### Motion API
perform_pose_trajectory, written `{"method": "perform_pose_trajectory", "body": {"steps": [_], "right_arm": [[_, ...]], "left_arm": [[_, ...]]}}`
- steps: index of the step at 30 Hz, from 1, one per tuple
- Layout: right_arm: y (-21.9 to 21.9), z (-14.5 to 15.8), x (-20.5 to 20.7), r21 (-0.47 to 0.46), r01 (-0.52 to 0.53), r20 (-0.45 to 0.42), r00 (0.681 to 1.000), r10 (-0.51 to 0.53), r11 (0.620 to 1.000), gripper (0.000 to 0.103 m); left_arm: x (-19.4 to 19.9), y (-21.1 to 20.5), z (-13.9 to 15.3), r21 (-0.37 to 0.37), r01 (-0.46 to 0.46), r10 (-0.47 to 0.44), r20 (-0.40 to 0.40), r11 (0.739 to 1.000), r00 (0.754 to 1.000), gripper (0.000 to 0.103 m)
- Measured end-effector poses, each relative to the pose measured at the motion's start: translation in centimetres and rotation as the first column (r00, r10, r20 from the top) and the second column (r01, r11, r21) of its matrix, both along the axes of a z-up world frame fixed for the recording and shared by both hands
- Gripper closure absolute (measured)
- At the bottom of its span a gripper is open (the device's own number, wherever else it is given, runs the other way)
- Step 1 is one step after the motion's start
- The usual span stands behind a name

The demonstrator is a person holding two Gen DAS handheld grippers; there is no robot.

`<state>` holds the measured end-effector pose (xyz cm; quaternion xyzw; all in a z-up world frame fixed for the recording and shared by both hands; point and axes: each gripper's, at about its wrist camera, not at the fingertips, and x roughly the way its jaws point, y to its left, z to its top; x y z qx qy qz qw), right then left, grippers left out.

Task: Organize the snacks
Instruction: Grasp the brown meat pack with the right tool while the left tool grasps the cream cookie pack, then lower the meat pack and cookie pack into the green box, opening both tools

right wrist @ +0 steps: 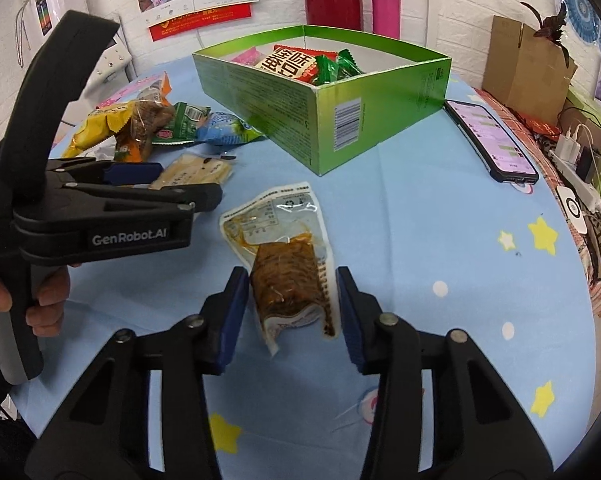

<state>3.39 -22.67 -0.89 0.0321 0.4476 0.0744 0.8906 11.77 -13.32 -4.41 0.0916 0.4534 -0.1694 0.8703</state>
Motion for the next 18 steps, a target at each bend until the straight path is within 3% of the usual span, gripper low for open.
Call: {"method": "perform_pose_trajectory", "body": {"steps": [3,4,5,11,18], "right_arm": [[-0.3,0.0,-0.2,0.018,0.006,0.001,1.000,-0.006,1.000,0.060],[-0.4,0.1,-0.3,0.020,0.008,0.002,1.000,-0.008,1.000,0.061],[-0.4,0.3,-0.5,0.020,0.010,0.011,1.000,-0.010,1.000,0.063],[0.0,1.5,-1.4,0.021,-0.008,0.034,0.999,0.007,1.000,0.067],[-0.5,4.3,-2.3,0.045,-0.006,0.104,0.995,0.001,0.999,0.067]], "left_arm": [[0.2,0.3,0.1,-0.006,0.008,-0.008,0.007,1.000,1.000,0.032],[0.0,0.5,0.2,-0.008,0.016,-0.016,0.012,1.000,1.000,0.044],[-0.1,0.5,0.4,0.001,0.020,-0.020,0.017,1.000,1.000,0.045],[-1.1,1.6,1.0,-0.028,0.011,-0.010,0.051,1.000,0.999,0.045],[-2.4,2.8,4.2,-0.053,0.016,-0.008,0.143,0.998,0.990,0.045]]}}
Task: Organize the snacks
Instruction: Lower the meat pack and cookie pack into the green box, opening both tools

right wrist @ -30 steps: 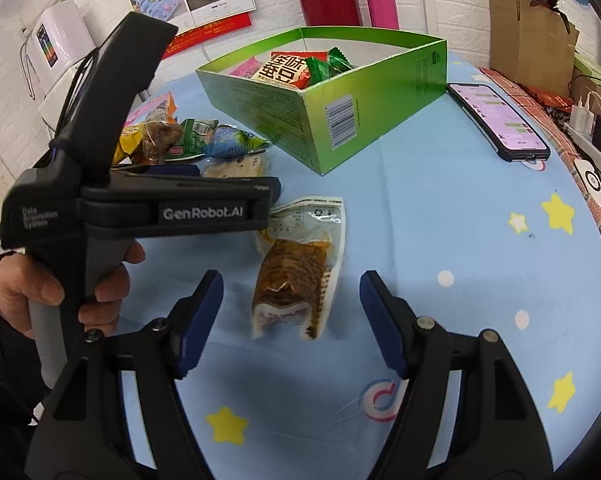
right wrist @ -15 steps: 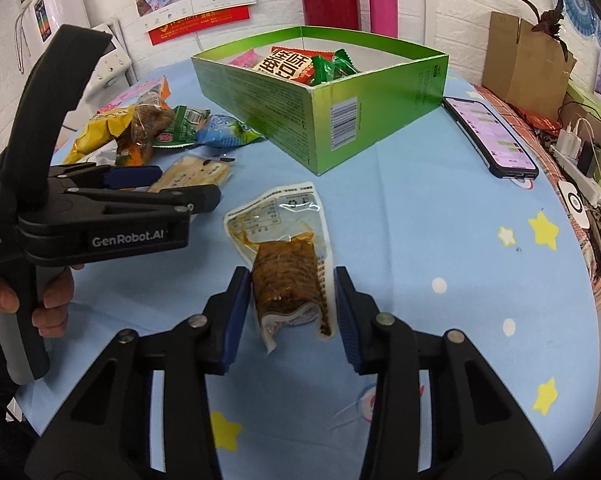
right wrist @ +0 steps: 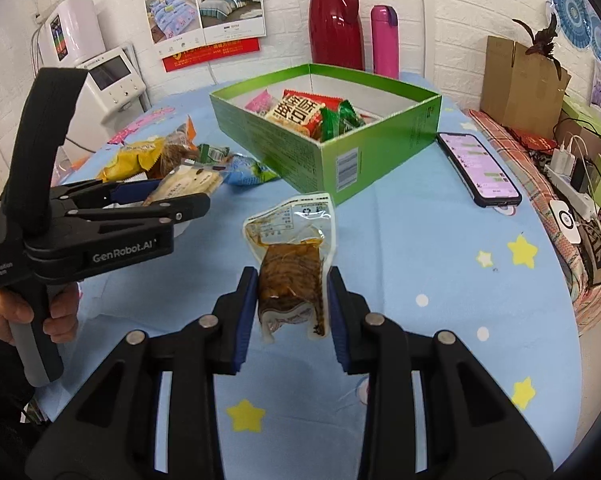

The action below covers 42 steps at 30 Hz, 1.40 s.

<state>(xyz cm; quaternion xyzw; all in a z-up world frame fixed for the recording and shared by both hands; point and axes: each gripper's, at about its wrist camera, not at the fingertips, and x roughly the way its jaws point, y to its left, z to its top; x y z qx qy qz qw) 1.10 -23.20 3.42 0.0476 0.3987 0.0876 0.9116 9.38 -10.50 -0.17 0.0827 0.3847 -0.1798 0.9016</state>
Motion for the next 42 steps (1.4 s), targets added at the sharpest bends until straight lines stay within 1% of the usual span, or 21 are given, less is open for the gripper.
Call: {"method": "perform_pose_trajectory", "body": {"steps": [3,7,12,19,26,31,33,34,35,36,37,38,40,42], "right_arm": [[-0.2,1.9,0.0,0.007,0.002,0.055,0.998,-0.002,1.000,0.067],[-0.7,4.1,1.3,0.010,0.014,0.114,0.993,-0.015,1.000,0.067],[-1.9,5.0,4.5,0.019,0.054,0.146,0.988,-0.056,0.998,0.067],[-3.5,4.7,8.9,0.018,0.096,0.151,0.984,-0.098,0.995,0.067],[-3.7,3.5,12.9,-0.005,0.107,0.138,0.985,-0.105,0.994,0.067],[-3.8,2.6,14.6,-0.024,0.109,0.136,0.985,-0.105,0.994,0.066],[-3.7,2.2,15.1,-0.048,0.102,0.134,0.986,-0.094,0.994,0.062],[-3.6,2.0,15.2,-0.063,0.103,0.136,0.986,-0.093,0.993,0.056],[-3.5,1.9,15.2,-0.074,0.107,0.143,0.985,-0.096,0.991,0.038],[-3.5,1.9,14.9,-0.080,0.112,0.156,0.983,-0.099,0.990,0.019],[-3.5,2.0,14.6,-0.079,0.114,0.173,0.980,-0.099,0.990,0.014],[-3.5,2.0,14.4,-0.078,0.115,0.182,0.978,-0.099,0.990,0.012],[-3.5,2.1,14.1,-0.075,0.118,0.179,0.978,-0.103,0.990,0.012],[-3.5,2.3,13.8,-0.066,0.125,0.174,0.978,-0.112,0.990,0.010]], "left_arm": [[0.2,0.1,1.6,-0.015,-0.003,0.004,0.032,1.000,0.999,0.045],[1.3,-0.5,3.6,-0.048,0.000,0.003,0.055,0.999,0.998,0.045],[3.8,-2.0,5.8,-0.076,0.003,0.005,0.104,0.997,0.995,0.045],[8.0,-3.7,7.1,-0.097,-0.004,0.017,0.132,0.995,0.991,0.045],[11.8,-5.1,6.7,-0.099,0.000,0.013,0.133,0.995,0.991,0.045],[13.7,-5.7,5.9,-0.087,0.008,0.004,0.134,0.996,0.991,0.045],[13.9,-5.7,5.6,-0.087,0.013,-0.001,0.138,0.996,0.990,0.042],[14.0,-5.6,5.4,-0.085,0.020,-0.008,0.138,0.996,0.990,0.026],[13.9,-5.5,5.3,-0.081,0.013,-0.001,0.141,0.997,0.990,0.008],[13.7,-5.3,5.3,-0.079,-0.004,0.016,0.157,0.997,0.988,0.003],[13.3,-5.1,5.4,-0.076,-0.017,0.030,0.178,0.997,0.984,0.001],[13.0,-4.9,5.4,-0.070,-0.020,0.034,0.195,0.997,0.980,0.001],[12.5,-4.6,5.5,-0.061,-0.021,0.032,0.195,0.998,0.980,0.001],[12.0,-4.1,5.7,-0.068,-0.024,0.037,0.196,0.997,0.980,0.001]]}}
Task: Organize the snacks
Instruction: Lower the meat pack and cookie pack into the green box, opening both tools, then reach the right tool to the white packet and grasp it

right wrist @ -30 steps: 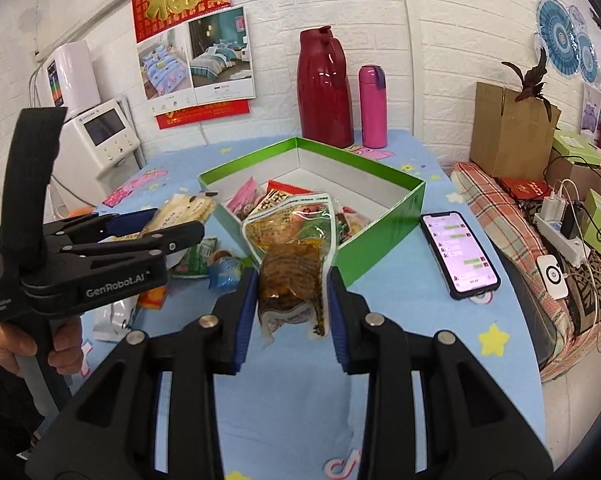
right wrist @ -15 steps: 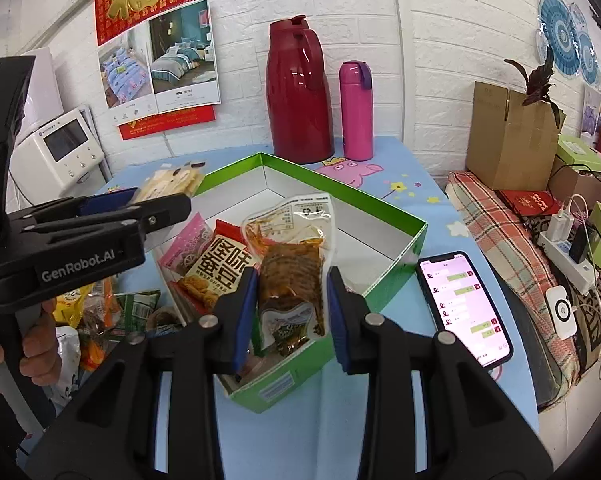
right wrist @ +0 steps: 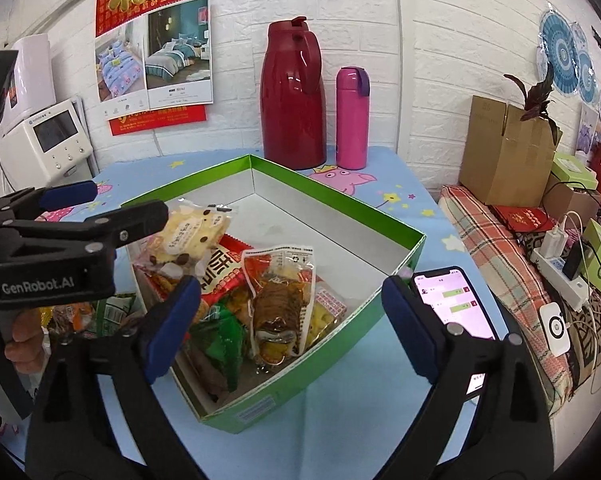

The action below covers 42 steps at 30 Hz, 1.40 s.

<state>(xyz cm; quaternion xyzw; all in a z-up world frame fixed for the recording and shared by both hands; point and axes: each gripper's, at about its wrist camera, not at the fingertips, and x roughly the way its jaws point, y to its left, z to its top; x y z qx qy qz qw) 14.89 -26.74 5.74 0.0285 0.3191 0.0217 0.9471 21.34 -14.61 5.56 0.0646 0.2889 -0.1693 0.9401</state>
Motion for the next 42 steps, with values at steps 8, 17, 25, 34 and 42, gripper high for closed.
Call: {"method": "perform_pose_trajectory", "body": {"steps": [8,17,25,34,42], "right_arm": [[1.8,1.9,-2.5,-0.008,-0.036,0.016,0.999,0.037,0.999,0.003],[5.4,3.4,-6.9,-0.027,-0.102,0.064,0.993,0.104,0.994,0.001],[8.1,2.6,-9.1,0.076,-0.190,0.056,0.981,0.186,0.979,0.001],[13.4,-1.3,-7.3,0.216,-0.316,-0.122,0.930,0.346,0.924,0.001],[19.6,-5.0,-6.0,0.287,-0.392,-0.223,0.860,0.459,0.874,0.016]], "left_arm": [[-3.0,2.1,1.4,-0.032,-0.007,0.007,0.013,0.999,1.000,0.001],[-7.4,6.2,2.3,0.010,-0.091,0.091,0.008,0.996,0.996,0.001],[-10.6,14.9,-0.3,-0.013,-0.183,0.182,-0.088,0.983,0.979,0.001],[-12.6,22.6,-4.1,-0.049,-0.209,0.195,-0.211,0.977,0.958,0.001],[-14.2,23.5,-5.8,-0.073,-0.131,0.109,-0.251,0.989,0.962,0.005]]}}
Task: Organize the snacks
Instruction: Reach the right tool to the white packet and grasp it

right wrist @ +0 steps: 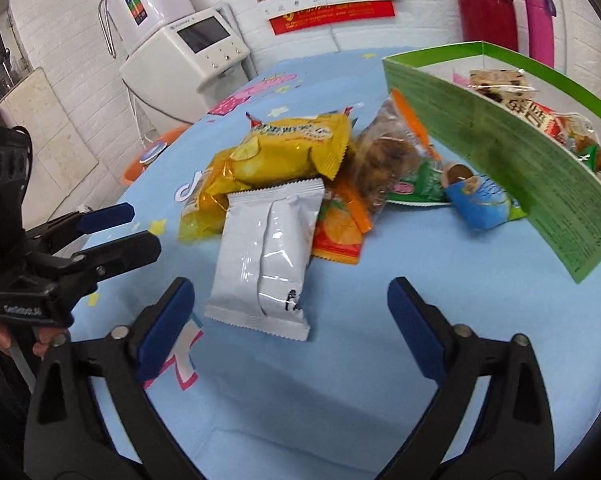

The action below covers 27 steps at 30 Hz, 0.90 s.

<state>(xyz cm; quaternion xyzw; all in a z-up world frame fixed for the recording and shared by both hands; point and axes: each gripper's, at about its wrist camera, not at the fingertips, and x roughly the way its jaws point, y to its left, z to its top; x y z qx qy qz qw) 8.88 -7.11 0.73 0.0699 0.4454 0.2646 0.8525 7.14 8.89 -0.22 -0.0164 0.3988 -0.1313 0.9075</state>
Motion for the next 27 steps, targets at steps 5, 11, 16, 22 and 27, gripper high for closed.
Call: {"method": "perform_pose_trajectory", "body": {"steps": [5,11,16,22,27], "right_arm": [[0.7,-1.5,0.3,0.052,-0.044,-0.072,0.996,0.048,0.998,0.061],[-1.8,-1.2,-1.7,0.090,-0.031,-0.075,0.996,0.038,0.995,0.062],[-3.5,-1.5,-2.6,0.109,-0.013,-0.078,0.997,0.022,0.994,0.059],[-4.9,-1.6,-3.1,0.147,0.018,-0.091,0.996,-0.005,0.989,0.056],[-5.4,-1.8,-3.1,0.155,0.033,-0.095,0.995,-0.019,0.987,0.054]], "left_arm": [[0.3,0.0,-1.0,-0.085,0.066,-0.072,-0.069,0.994,0.995,0.028],[1.4,-2.3,-2.9,-0.169,0.120,-0.145,-0.138,0.978,0.980,0.028],[2.5,-4.4,-3.7,-0.207,0.157,-0.196,-0.183,0.966,0.963,0.038],[2.5,-5.1,-3.8,-0.245,0.173,-0.226,-0.208,0.954,0.952,0.039],[2.6,-6.1,-3.9,-0.254,0.191,-0.248,-0.216,0.948,0.944,0.039]]}}
